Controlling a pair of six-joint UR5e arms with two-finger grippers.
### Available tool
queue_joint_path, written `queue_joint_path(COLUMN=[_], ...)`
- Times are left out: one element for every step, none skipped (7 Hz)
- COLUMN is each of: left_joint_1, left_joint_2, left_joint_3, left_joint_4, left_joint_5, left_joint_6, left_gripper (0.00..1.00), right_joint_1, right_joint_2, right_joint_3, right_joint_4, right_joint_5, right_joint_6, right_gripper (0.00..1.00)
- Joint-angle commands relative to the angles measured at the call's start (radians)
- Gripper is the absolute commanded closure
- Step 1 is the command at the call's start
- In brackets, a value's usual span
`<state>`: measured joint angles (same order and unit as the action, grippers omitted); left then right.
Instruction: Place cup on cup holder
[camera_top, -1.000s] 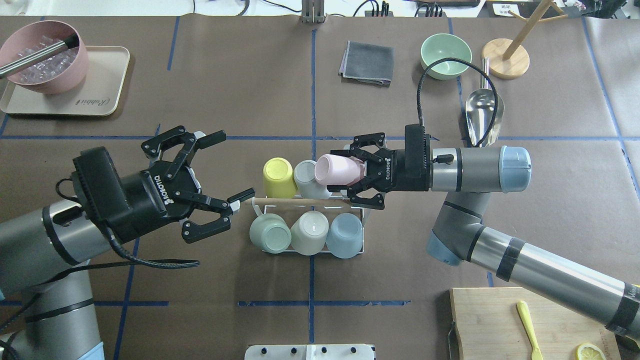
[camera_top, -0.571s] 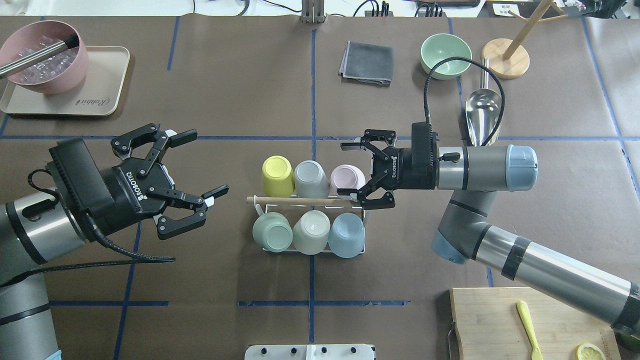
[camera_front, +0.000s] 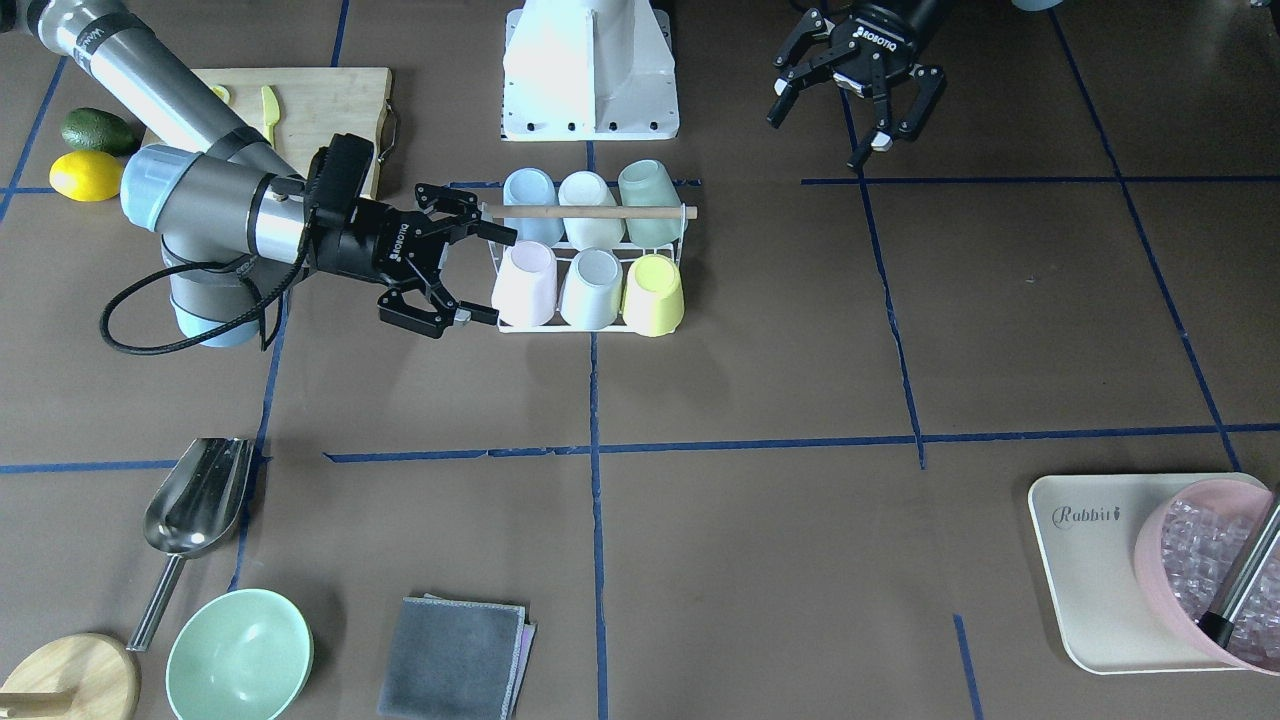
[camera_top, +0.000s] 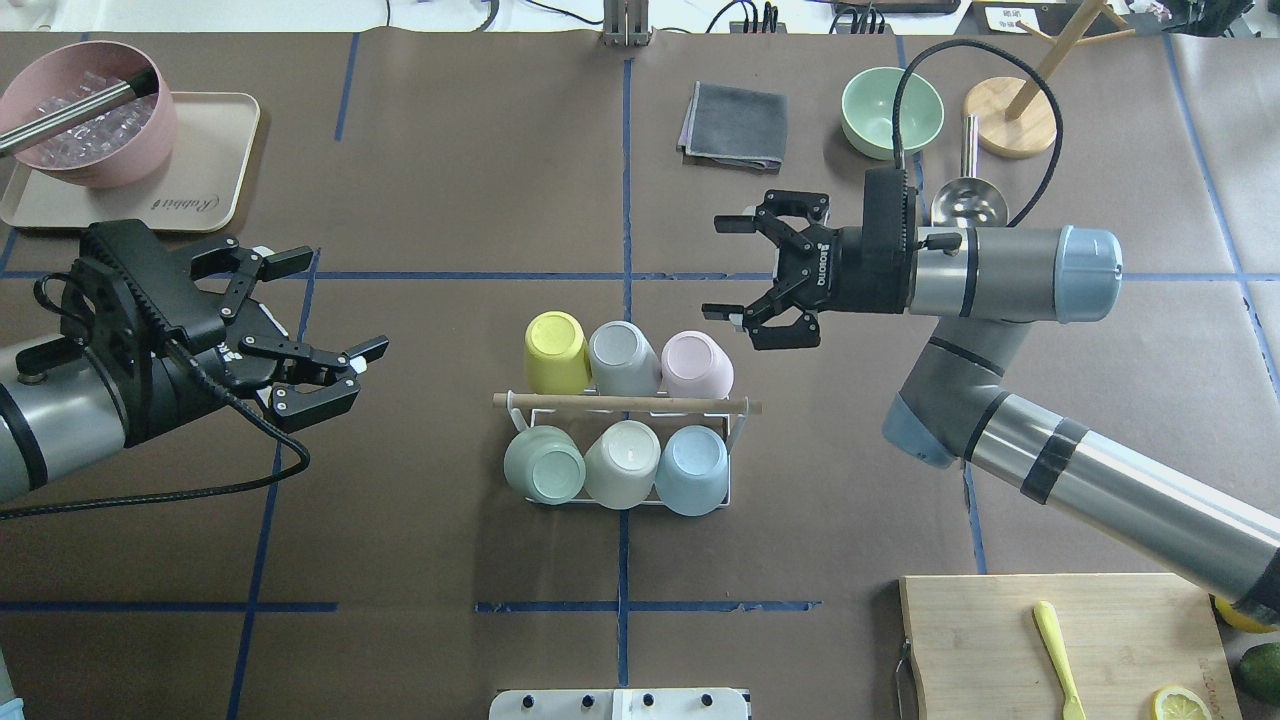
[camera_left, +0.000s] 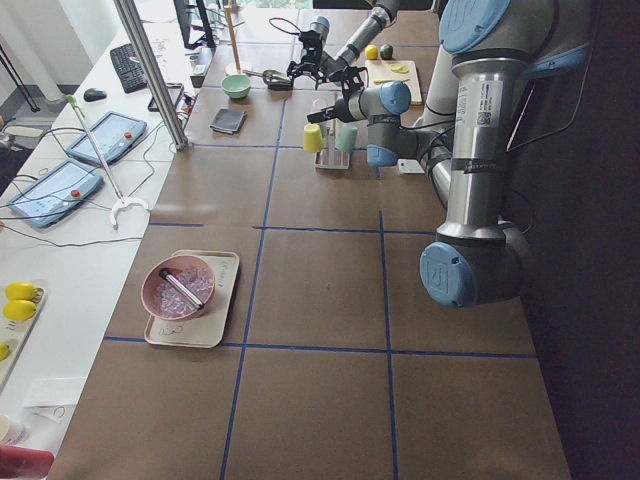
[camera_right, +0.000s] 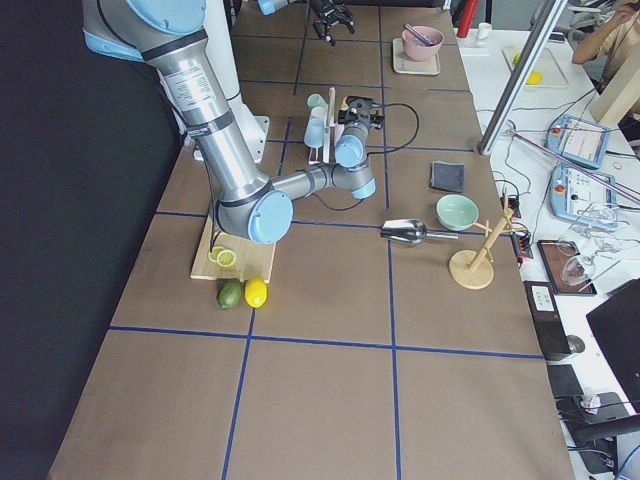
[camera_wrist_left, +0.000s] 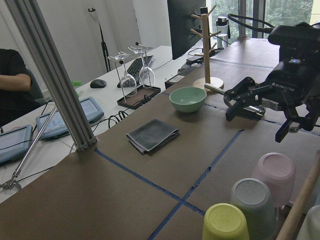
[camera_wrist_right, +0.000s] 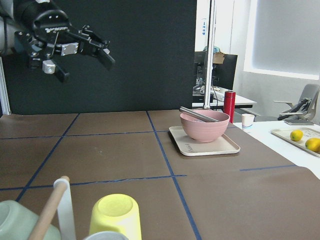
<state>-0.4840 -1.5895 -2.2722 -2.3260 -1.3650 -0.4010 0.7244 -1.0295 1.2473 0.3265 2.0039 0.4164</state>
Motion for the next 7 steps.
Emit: queue_joint_path(left_joint_1=[-0.083,-0.141,-0.183,-0.247,-0.333,-0.447,-0.531], left_joint_2=[0.003,0.0,-0.004,-0.007,-0.009,-0.014,-0.024], left_joint_3=[-0.047,-0.046,-0.032,-0.006,0.044,0.078,0.114], left_joint_4=[0.302,0.414,0.501,0.563,0.603,0.672,0.747], left_joint_5=[-0.097,-0.197,-0.259,-0.373,-0.555,-0.686,-0.772], left_joint_6=[-0.036,-0.036,-0.038,-0.041,-0.039,-0.033,-0.029], left_gripper=[0.0,0.0,0.0,0.0,0.0,0.0,0.0], right_joint_1=[0.068,0.075,0.085,0.086,0.113,0.133,0.15], right_joint_2=[0.025,0.028,0.037,0.037,0.035,0.037,0.037], right_joint_3=[0.011,0.029,0.041,0.066,0.108,0.132,0.147], right_joint_4=[-0.155,-0.27,-0.416,-0.563,-0.748,-0.893,-1.028], right_joint_5=[0.022,0.026,0.032,0.064,0.094,0.136,0.142], right_joint_6=[0.071,0.071,0.07,0.068,0.068,0.064,0.064], right_gripper=[0.0,0.0,0.0,0.0,0.0,0.0,0.0])
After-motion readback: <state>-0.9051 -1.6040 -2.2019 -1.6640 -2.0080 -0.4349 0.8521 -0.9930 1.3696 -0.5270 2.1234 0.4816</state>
